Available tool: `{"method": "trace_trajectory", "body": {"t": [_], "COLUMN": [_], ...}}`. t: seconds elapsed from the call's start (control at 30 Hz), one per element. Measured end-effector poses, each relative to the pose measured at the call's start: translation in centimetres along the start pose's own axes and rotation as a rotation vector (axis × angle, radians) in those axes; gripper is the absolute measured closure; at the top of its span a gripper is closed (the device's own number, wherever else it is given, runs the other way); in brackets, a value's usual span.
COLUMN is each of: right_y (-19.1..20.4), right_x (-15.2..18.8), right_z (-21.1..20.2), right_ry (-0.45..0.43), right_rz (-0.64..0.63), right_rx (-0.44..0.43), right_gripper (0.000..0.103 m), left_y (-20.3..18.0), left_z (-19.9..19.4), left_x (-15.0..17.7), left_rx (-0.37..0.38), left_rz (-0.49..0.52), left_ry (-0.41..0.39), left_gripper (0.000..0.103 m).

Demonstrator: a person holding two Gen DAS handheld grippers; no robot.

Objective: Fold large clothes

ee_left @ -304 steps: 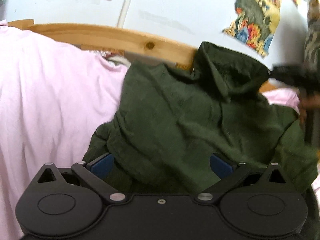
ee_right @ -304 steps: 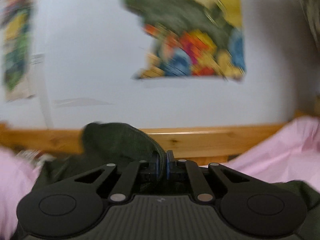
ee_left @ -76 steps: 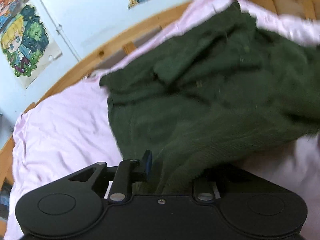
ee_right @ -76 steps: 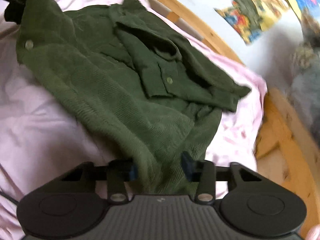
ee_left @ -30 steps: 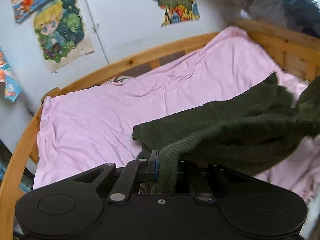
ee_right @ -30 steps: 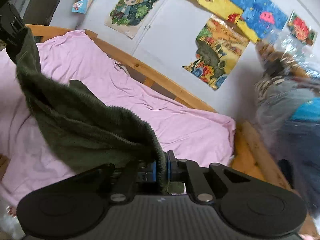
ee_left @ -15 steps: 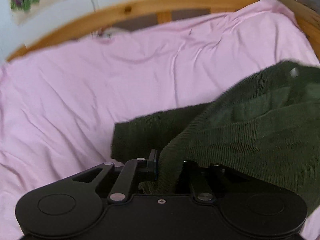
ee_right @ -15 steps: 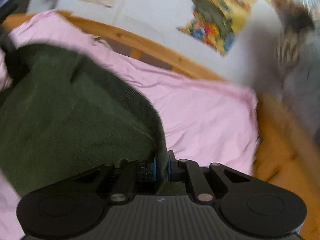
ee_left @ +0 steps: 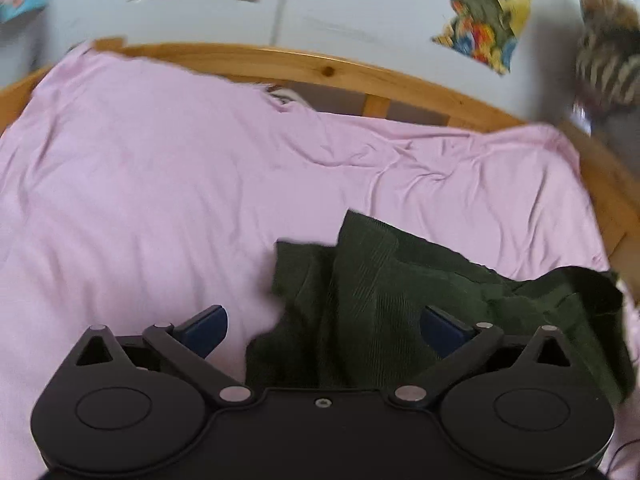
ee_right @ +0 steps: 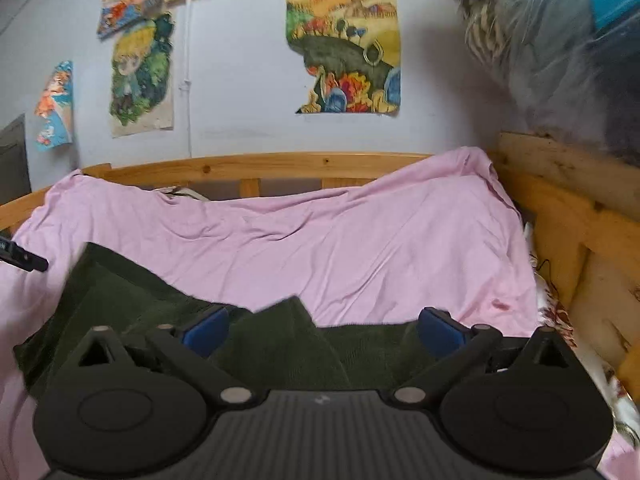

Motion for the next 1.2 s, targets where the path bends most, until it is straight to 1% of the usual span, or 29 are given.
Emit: {"method": "trace_trajectory", "body": {"t": [0.1, 0.17, 0.23, 0.33, 0.37, 0.4, 0.43, 0.47, 0.5, 0.53, 0.57, 0.63, 0.67, 0.7, 0.77, 0.8, 0.83, 0.87, 0.9, 0.93, 1.0, 1.03, 1.1, 1.17, 1.2], "right_y": [1.4, 2.4, 3.0, 3.7, 3.8, 3.9, 4.1, 4.2, 4.1, 3.8, 3.4, 1.9, 0.9, -0.3, -2.5, -3.4, -4.2, -5.0, -5.8, -6.4, -7.2, -7.2, -7.2, -7.1, -7.1], "right_x": [2.1, 3.6, 4.9, 5.7, 5.7, 5.5, 5.5, 5.3, 5.5, 5.4, 5.2, 4.1, 3.4, 2.8, 2.3, 2.4, 2.7, 3.2, 3.9, 4.5, 6.0, 6.5, 7.0, 7.3, 7.3], "right_z": [-1.8, -1.9, -1.4, -0.4, -0.1, 0.2, 0.5, 0.9, 1.4, 1.7, 1.9, 1.5, 1.1, 0.7, 0.4, 0.5, 0.6, 0.9, 1.4, 1.7, 2.3, 2.4, 2.3, 2.1, 2.0], "right_ry": [0.014, 0.052, 0.085, 0.093, 0.086, 0.078, 0.073, 0.075, 0.083, 0.088, 0.086, 0.035, -0.001, -0.023, -0.034, -0.029, -0.016, 0.001, 0.019, 0.033, 0.049, 0.043, 0.021, 0.01, 0.01], "right_rz": [-0.045, -0.092, -0.134, -0.147, -0.151, -0.156, -0.16, -0.162, -0.158, -0.146, -0.122, -0.028, 0.033, 0.086, 0.158, 0.176, 0.19, 0.209, 0.24, 0.268, 0.318, 0.336, 0.362, 0.366, 0.367], "right_rx": [-0.034, -0.039, -0.025, -0.016, -0.015, -0.013, -0.013, -0.012, -0.006, 0.0, 0.002, 0.022, 0.033, 0.05, 0.083, 0.103, 0.119, 0.13, 0.147, 0.161, 0.187, 0.192, 0.192, 0.189, 0.187], "right_gripper": [0.0, 0.0, 0.0, 0.0, 0.002, 0.004, 0.014, 0.031, 0.044, 0.083, 0.099, 0.099, 0.099, 0.099, 0.099, 0.1, 0.1, 0.1, 0.1, 0.1, 0.099, 0.099, 0.096, 0.092, 0.09], "left_y": [1.3, 1.7, 1.3, 0.1, -0.1, -0.4, -0.5, -0.6, -0.7, -0.6, -0.5, -0.4, -0.3, 0.1, 1.7, 2.9, 4.3, 5.4, 6.0, 6.2, 5.7, 5.0, 3.3, 1.9, 1.4], "left_z": [-1.5, -1.6, -1.3, -0.6, -0.4, 0.0, 0.4, 0.4, 0.3, -0.2, -0.9, -2.3, -2.9, -3.8, -5.2, -5.6, -5.6, -5.4, -5.0, -4.8, -5.1, -5.3, -5.4, -4.9, -4.7], "left_x": [2.9, 5.3, 7.4, 9.6, 10.0, 10.5, 10.8, 10.9, 10.9, 10.9, 10.6, 10.3, 10.2, 10.0, 9.5, 9.5, 9.7, 10.1, 10.6, 11.1, 11.5, 11.5, 11.5, 11.3, 11.4], "left_rx": [0.03, 0.035, 0.029, 0.022, 0.013, -0.009, -0.043, -0.047, -0.026, -0.003, -0.008, -0.006, -0.005, -0.012, -0.077, -0.104, -0.126, -0.154, -0.174, -0.169, -0.106, -0.082, -0.071, -0.074, -0.084], "left_rz": [-0.039, -0.029, 0.019, 0.106, 0.128, 0.157, 0.186, 0.19, 0.18, 0.161, 0.146, 0.112, 0.078, 0.032, -0.043, -0.102, -0.16, -0.183, -0.177, -0.168, -0.163, -0.132, -0.02, 0.094, 0.148], "left_ry": [0.008, 0.054, 0.102, 0.143, 0.155, 0.173, 0.189, 0.185, 0.174, 0.155, 0.117, 0.064, 0.051, 0.027, -0.031, -0.039, -0.024, -0.011, 0.006, 0.027, 0.026, 0.014, 0.0, -0.004, -0.003], "left_gripper": [0.001, 0.002, 0.008, 0.023, 0.04, 0.06, 0.064, 0.075, 0.095, 0.096, 0.098, 0.1, 0.103, 0.103, 0.103, 0.103, 0.103, 0.103, 0.103, 0.103, 0.103, 0.103, 0.089, 0.085, 0.085]}}
Point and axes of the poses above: each gripper's, at about its wrist camera, not at the fingertips, and z roughly the way its jaws point, y to its left, x to its underside, the point moved 9 cm from there along z, roughly the way its jaws point, and after that the axes turned 5 degrees about -x, right-handed, at the moved point
